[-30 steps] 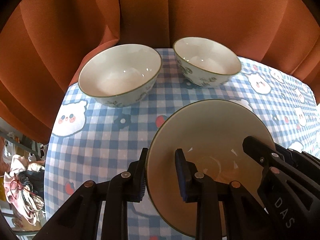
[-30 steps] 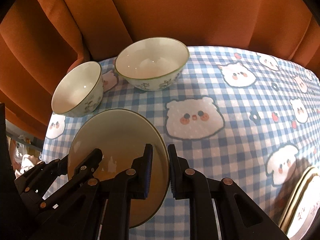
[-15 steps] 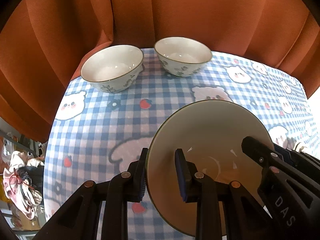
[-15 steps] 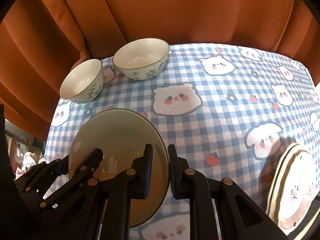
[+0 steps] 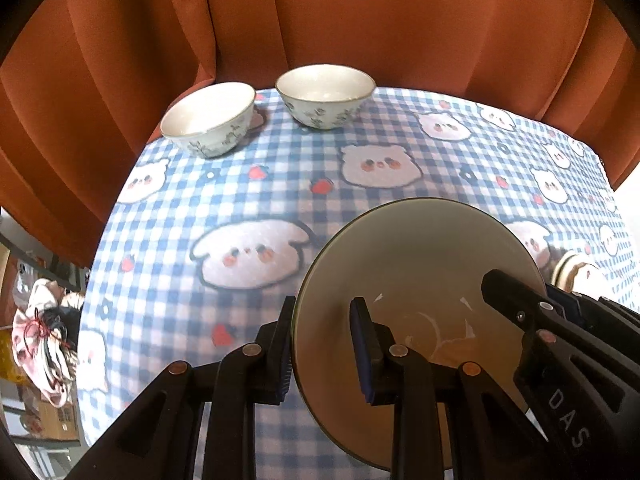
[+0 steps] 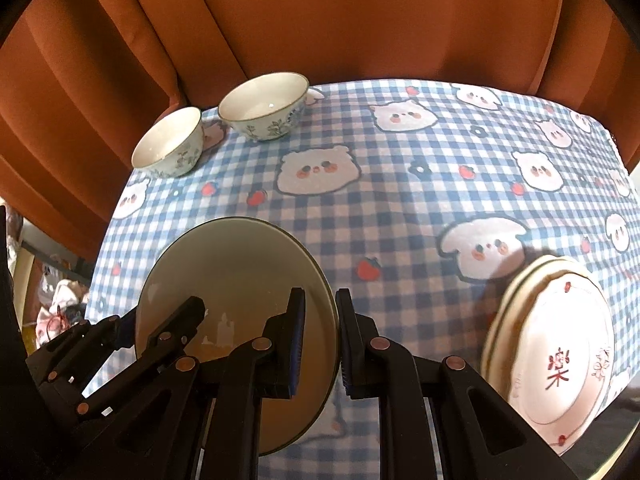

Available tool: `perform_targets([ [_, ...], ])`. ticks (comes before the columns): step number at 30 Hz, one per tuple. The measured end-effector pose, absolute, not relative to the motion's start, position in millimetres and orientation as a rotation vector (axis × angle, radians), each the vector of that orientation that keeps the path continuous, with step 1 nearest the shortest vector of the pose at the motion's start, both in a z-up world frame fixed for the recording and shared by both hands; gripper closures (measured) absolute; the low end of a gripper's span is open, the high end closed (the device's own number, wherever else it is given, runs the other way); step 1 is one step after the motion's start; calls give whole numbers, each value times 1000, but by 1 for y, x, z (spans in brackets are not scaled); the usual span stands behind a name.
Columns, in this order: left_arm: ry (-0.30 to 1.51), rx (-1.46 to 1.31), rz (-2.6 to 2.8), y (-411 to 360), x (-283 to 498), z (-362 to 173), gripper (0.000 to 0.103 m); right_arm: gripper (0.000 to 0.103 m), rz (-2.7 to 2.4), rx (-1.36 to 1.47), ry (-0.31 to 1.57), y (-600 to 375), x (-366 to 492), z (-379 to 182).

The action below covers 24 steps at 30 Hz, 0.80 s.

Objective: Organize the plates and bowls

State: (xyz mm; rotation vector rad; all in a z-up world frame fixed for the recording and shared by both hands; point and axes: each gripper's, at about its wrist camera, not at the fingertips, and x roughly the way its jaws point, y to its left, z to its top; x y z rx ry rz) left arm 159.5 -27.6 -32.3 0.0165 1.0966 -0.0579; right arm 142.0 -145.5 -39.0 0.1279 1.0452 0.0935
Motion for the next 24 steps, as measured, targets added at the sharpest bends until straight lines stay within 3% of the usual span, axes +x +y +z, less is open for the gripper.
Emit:
perform_targets([
  [24, 1168, -19, 9, -97, 116, -68, 79, 84, 165, 75, 1084, -219, 99, -79],
])
